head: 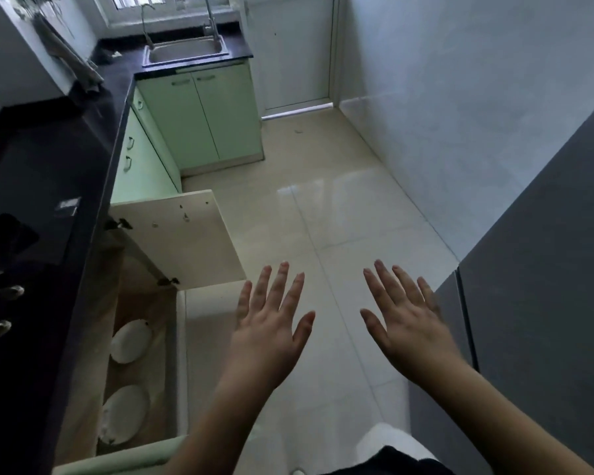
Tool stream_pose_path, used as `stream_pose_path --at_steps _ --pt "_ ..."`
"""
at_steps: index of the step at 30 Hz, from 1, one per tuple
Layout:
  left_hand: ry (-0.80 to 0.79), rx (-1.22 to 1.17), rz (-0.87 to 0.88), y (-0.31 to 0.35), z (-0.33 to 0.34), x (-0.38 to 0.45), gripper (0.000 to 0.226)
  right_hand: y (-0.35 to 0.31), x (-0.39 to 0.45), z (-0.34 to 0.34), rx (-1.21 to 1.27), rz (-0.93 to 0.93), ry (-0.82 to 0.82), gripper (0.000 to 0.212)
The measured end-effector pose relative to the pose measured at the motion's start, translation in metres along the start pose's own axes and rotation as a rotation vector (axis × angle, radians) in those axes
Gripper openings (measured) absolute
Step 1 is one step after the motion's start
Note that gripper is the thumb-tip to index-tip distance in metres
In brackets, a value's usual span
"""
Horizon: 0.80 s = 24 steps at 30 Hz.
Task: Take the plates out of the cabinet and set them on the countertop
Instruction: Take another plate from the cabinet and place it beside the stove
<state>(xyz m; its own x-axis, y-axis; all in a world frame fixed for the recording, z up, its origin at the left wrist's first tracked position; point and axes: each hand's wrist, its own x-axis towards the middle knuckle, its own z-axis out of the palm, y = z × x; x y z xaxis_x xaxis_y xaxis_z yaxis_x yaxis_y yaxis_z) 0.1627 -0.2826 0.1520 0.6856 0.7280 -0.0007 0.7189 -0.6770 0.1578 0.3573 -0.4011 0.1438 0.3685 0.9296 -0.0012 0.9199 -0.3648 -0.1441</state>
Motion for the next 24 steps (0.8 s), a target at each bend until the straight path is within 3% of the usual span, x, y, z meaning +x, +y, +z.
stream_pose_path --at_steps 7,13,24 --pt "0.013 0.054 -0.036 0.005 0.029 0.082 0.063 0.029 0.082 0.003 0.031 -0.049 -0.033 0.068" --pt "0.002 0.084 -0.109 0.007 0.011 0.144 0.066 0.054 0.158 -0.009 0.067 -0.088 -0.052 0.067" --pt "0.007 0.038 -0.337 -0.030 0.006 0.180 0.073 0.041 0.256 0.000 0.084 -0.305 -0.114 0.068"
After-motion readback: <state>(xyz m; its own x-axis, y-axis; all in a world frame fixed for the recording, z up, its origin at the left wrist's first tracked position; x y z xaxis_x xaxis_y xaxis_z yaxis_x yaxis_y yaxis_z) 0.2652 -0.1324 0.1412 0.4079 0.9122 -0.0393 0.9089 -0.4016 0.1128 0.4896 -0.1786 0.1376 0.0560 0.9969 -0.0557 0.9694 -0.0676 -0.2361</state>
